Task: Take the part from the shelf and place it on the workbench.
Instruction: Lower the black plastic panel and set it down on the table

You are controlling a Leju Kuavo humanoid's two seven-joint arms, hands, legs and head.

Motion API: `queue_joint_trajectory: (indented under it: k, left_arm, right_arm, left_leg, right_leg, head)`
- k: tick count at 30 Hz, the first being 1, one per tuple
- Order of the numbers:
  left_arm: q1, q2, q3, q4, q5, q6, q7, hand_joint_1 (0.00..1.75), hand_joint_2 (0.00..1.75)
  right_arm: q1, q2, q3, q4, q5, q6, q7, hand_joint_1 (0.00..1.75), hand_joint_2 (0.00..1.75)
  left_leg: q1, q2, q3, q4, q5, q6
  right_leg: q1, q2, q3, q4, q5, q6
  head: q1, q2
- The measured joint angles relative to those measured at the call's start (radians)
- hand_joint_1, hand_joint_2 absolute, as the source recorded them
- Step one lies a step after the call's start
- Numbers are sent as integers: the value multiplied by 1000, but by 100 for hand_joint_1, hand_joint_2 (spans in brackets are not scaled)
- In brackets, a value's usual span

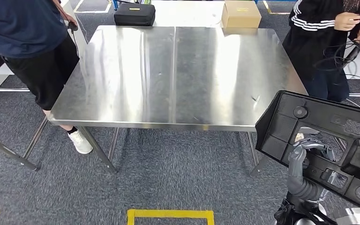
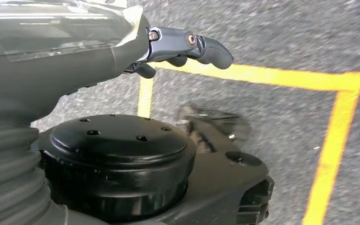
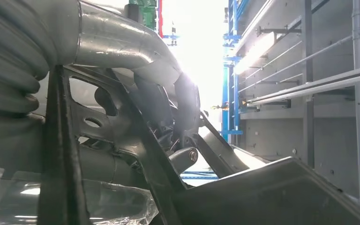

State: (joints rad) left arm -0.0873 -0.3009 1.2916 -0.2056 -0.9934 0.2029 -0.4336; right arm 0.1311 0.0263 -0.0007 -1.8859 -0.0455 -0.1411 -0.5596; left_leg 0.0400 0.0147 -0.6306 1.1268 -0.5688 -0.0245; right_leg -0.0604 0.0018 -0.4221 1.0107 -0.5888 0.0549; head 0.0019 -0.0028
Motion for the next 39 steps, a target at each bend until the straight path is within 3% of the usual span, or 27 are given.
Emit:
queue_joint_trajectory:
  k: [2,4,6,7,9,11,12,13,14,15,16,17,18,19,20,21,23,25,27,28,29,30,32,33,36,37,39]
  left_arm:
    - [4,0,1,4,2,0,-1,0,175]
    - [3,0,1,5,2,1,-3,0,175]
    - [3,-1,2,5,4,1,-7,0,175]
    - [3,-1,2,5,5,1,-8,0,175]
    - [3,-2,2,5,5,1,-9,0,175]
    - [4,-2,2,5,5,1,-10,0,175]
    - [4,-2,2,5,5,1,-10,0,175]
    - [5,-1,2,5,5,1,-10,0,175]
    - [8,-1,2,6,5,1,-10,0,175]
    - [10,-1,2,7,6,1,-10,0,175]
    - [13,-2,2,9,6,1,-10,0,175]
    - [14,-2,2,10,6,1,-10,0,175]
    - [14,-3,2,11,5,1,-10,0,175]
    - [11,-3,2,11,4,1,-11,0,175]
    - [10,-2,2,11,2,1,-12,0,175]
    - [9,-1,2,12,1,0,-12,0,175]
    - [9,0,2,12,1,1,-13,0,175]
    - [9,1,2,12,1,1,-13,0,175]
    - [10,1,2,12,1,1,-13,0,175]
    - [10,1,2,12,1,1,-13,0,175]
    - [11,2,2,12,1,2,-13,0,175]
    - [14,2,3,12,2,3,-13,0,175]
    - [17,4,3,13,2,8,-14,0,175]
    - [15,4,3,14,1,13,-15,0,175]
    - [3,2,1,15,-11,32,-13,0,175]
    - [1,2,0,15,-15,37,-12,0,175]
    - [-2,1,-2,15,-25,44,-11,0,175]
  right_arm:
    - [-1,1,2,2,0,0,1,175,175]
    - [-3,1,6,2,1,0,2,175,175]
    - [-6,1,11,4,4,1,5,175,175]
    - [-5,0,14,5,6,1,6,175,175]
    - [-3,-2,17,7,9,1,7,175,175]
    - [0,-4,19,10,11,1,8,175,175]
    - [1,-4,19,12,11,1,8,175,175]
    - [3,-4,19,14,11,1,8,175,175]
    - [5,-5,19,16,11,1,8,175,175]
    - [10,-5,19,19,11,1,8,175,175]
    - [13,-5,20,22,11,1,9,175,175]
    - [14,-5,20,22,11,1,9,175,175]
    - [12,-6,21,20,11,1,9,175,175]
    - [6,-5,21,17,11,1,10,175,175]
    - [1,-5,22,13,11,1,9,175,175]
    - [-3,-5,23,12,11,1,9,175,175]
    - [-3,-4,25,10,14,1,9,175,175]
    - [-1,-3,30,10,19,1,13,175,175]
    - [-1,-3,37,12,23,1,19,175,175]
    - [-1,-3,41,13,25,2,21,175,175]
    - [-1,-2,46,16,28,3,24,175,175]
    - [-3,-2,52,21,31,4,27,175,175]
    - [-7,-3,65,36,41,11,39,175,175]
    - [-14,-3,75,43,48,18,47,175,175]
    - [-60,-3,127,68,75,46,74,175,175]
    - [-85,-2,153,86,85,52,85,175,175]
    - [-150,1,216,150,102,54,117,175,175]
  left_leg:
    - [-2,13,3,-31,82,12]
    - [-9,6,19,-40,67,39]
    - [-11,-4,55,-64,51,61]
    - [-12,-9,80,-80,43,69]
    - [-19,-19,137,-118,25,81]
    - [-28,-30,209,-163,2,86]
    - [-34,-36,250,-186,-11,88]
    - [-40,-39,291,-208,-26,89]
    - [-44,-42,329,-229,-43,90]
    - [-49,-43,367,-246,-65,89]
    - [-52,-45,399,-262,-88,88]
    - [-53,-45,433,-276,-108,86]
    - [-53,-45,459,-281,-117,83]
    - [-50,-42,467,-267,-110,79]
    - [-46,-38,456,-217,-89,77]
    - [-44,-33,414,-133,-65,73]
    - [-41,-26,274,63,-62,63]
    - [-38,-23,130,164,-141,51]
    - [-36,-20,23,160,-216,42]
    - [-35,-19,-19,132,-209,39]
    - [-36,-17,-55,88,-152,38]
    - [-37,-15,-86,34,-41,40]
    - [-41,-13,-110,-37,152,50]
    - [-45,-13,-110,-48,196,57]
    - [-47,-13,-76,-64,172,74]
    - [-43,-11,-60,-80,165,80]
    - [-38,-9,-24,-109,152,87]
  right_leg:
    - [6,-2,29,-6,-21,23]
    - [7,-3,28,14,-1,51]
    - [3,-2,-34,115,52,70]
    - [2,-2,-87,182,67,69]
    - [13,-2,-195,276,43,43]
    - [27,-2,-279,281,-25,11]
    - [33,-2,-306,249,-41,3]
    - [37,-2,-324,198,-26,6]
    - [42,-2,-335,127,39,19]
    - [49,-4,-337,60,138,35]
    - [59,-5,-334,18,221,37]
    - [68,-5,-328,-3,278,28]
    - [75,-4,-316,1,289,8]
    - [78,0,-304,13,263,-17]
    - [75,6,-287,14,242,-33]
    - [72,9,-266,13,220,-47]
    - [65,11,-219,9,178,-66]
    - [58,14,-169,7,133,-70]
    - [49,19,-113,5,86,-64]
    - [43,22,-82,4,61,-60]
    - [39,23,-55,3,36,-54]
    - [37,25,-28,4,12,-49]
    - [37,34,6,0,-25,-30]
    - [38,39,21,-8,-38,-19]
    - [40,33,52,-37,-59,5]
    - [39,25,39,-14,-67,7]
    - [39,12,-47,112,-89,10]
  head:
    - [-5,0]
    - [-3,0]
    - [5,0]
    - [9,0]
    - [15,0]
    - [18,0]
    - [18,0]
    - [19,0]
    - [20,0]
    - [18,0]
    - [18,0]
    - [17,0]
    - [16,0]
    - [17,0]
    - [16,0]
    - [16,0]
    - [14,0]
    - [13,0]
    - [13,0]
    - [13,0]
    - [13,0]
    - [11,0]
    - [8,0]
    - [9,0]
    - [13,0]
    - [15,0]
    - [19,0]
